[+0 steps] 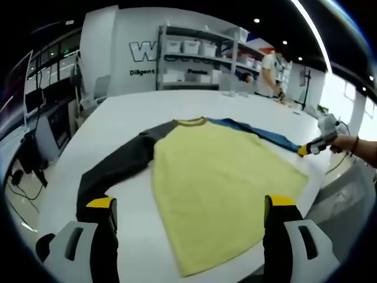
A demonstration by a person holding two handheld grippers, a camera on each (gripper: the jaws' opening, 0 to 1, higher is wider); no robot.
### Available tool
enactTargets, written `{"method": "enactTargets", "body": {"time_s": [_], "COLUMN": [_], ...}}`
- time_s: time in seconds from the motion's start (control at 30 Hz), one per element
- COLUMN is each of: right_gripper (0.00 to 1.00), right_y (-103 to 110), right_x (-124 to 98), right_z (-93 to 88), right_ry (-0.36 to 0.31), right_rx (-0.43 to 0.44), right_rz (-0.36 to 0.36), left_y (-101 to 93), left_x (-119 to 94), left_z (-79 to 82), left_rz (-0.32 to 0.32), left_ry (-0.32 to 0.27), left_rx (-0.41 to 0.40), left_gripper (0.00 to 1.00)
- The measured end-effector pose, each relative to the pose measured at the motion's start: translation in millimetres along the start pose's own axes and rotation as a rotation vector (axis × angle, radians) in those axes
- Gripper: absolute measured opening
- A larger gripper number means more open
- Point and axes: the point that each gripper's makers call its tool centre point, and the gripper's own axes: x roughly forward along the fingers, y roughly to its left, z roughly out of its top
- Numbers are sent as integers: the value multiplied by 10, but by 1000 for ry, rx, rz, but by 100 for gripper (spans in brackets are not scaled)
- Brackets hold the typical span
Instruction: Fold the garment on the visible template until the final outline fits inside the template.
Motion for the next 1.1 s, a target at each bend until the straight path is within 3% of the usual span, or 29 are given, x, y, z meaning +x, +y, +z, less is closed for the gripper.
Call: {"method": "enactTargets", "body": {"time_s": [0.13,0.63,0.83,1.1], "right_gripper": [0,0,0,0], "right_y": [-131,-813,-1202,-1536], "right_x": [-1,-143,-6,277], "right_z": [75,754,890,1000], "right_ry": [13,-110,-85,-42], "right_rx": [-52,110,89,71], "right_rz": [-28,-57,-124,-174], "left_y": [8,38,23,10], "left_x": [-5,-2,5,17], "left_z": [-8,-25,-19,-2], "left_rz": [7,24,19,19], "left_ry": [5,13,11,7], "left_rx": [6,12,20,48], "left_gripper": [99,99,99,99]}}
